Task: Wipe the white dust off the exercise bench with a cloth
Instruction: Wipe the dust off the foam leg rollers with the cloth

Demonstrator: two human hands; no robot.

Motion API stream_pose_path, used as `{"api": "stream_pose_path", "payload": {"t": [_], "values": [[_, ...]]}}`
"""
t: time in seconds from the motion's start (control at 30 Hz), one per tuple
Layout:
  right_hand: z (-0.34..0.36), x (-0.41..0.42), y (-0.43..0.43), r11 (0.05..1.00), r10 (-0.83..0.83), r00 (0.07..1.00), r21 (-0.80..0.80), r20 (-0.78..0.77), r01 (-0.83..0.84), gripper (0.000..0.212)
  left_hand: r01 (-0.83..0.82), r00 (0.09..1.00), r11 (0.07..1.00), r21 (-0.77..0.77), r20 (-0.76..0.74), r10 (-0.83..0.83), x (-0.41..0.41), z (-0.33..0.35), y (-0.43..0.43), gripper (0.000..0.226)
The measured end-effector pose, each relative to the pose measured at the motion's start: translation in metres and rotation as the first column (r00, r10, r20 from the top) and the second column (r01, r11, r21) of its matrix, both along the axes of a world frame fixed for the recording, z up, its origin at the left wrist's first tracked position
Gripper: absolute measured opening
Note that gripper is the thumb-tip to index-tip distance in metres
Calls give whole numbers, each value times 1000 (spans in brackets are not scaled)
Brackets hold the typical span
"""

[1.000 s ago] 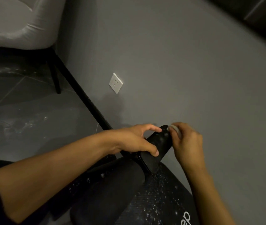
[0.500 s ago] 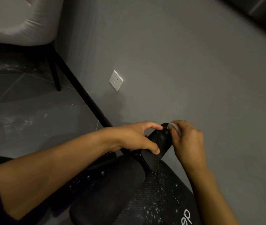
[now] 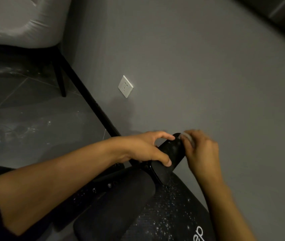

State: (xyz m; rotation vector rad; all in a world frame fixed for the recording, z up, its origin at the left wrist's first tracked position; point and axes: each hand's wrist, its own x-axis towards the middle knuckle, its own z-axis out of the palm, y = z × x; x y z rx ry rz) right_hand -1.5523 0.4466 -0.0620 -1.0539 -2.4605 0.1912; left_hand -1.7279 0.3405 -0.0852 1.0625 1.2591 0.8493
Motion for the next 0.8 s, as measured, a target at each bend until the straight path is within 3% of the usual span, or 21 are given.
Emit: {"api": "stream_pose_path", "payload": {"t": [0.1,0.33,0.43,0.63,0.8], "values": [[-3,-9,-1,999,-47,998,-20,-43,46,11,-13,1000,1000,-8,-4,12,1,1,-3,79],[-6,13,-60,984,14,986,-171,-167,-42,9,-7,999,1000,18,-33,8,0,0,-4,75],[0,9,-39,991,29,997,-130,-65,-37,7,14,1000,1000,-4,-17,-14,0,2,-3,73],[6,-24,20,993,-113,982,-3,148,114,14,22,999,999,-44,39,-20,-4,2,-3,64],[11,-21,-18,1000,4,970,-7,243,-3,12,33,986,997,-73,164,-20,-15,2,-6,56]]}}
